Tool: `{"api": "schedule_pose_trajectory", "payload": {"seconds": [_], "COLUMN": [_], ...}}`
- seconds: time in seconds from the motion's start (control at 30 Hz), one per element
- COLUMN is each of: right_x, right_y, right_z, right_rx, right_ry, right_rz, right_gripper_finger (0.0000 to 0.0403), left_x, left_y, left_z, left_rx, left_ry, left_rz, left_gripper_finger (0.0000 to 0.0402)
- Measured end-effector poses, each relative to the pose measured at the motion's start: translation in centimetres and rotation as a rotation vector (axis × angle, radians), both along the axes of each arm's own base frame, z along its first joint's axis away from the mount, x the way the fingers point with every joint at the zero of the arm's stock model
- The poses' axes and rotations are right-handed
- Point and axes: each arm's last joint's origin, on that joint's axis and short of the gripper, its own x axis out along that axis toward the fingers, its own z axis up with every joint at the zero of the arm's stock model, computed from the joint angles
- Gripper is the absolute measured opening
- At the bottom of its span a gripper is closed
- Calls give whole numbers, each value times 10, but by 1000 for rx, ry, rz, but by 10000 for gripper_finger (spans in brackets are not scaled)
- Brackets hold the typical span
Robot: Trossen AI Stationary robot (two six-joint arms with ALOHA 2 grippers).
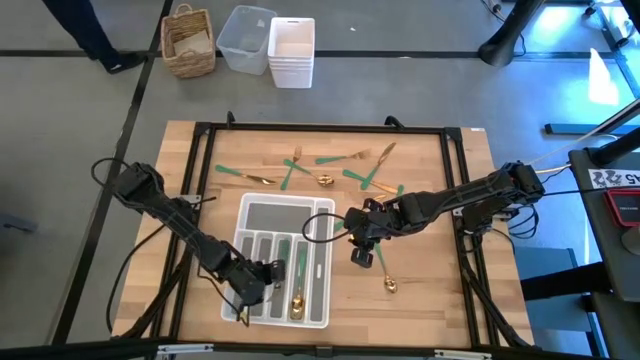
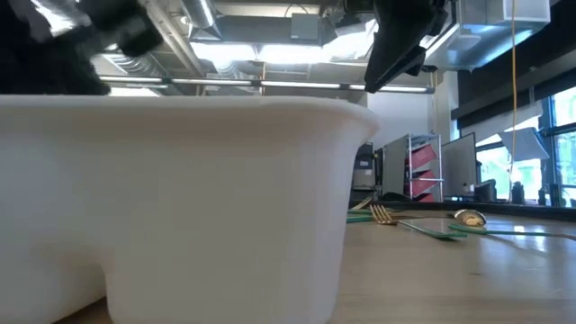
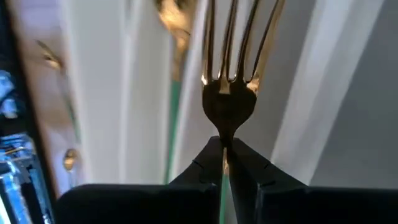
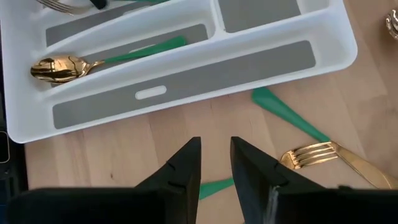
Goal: Sort silverware
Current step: Put the fork in the silverware tray
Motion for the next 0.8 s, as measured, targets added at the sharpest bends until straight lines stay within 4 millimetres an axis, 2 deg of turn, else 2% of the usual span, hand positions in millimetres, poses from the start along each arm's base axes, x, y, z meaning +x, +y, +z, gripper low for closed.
{"api": "schedule_pose_trajectory", "payload": {"seconds": [0.23, 0.6, 0.8], "right_x": [0, 0, 0], "right_y": [0, 0, 0], "right_z": [0, 0, 0], "right_rx": [1, -4, -5], "right_ry": [0, 1, 3], "right_rz": [1, 10, 10], "right_gripper_finger": [88, 88, 88], "left_x": [7, 12, 12], "left_y": [0, 2, 2], "left_z": [-14, -14, -13], "left_rx": [37, -96, -99], "left_ry": [16, -28, -31], "left_rz": [2, 165, 167], "left_gripper_finger": [27, 32, 33]}}
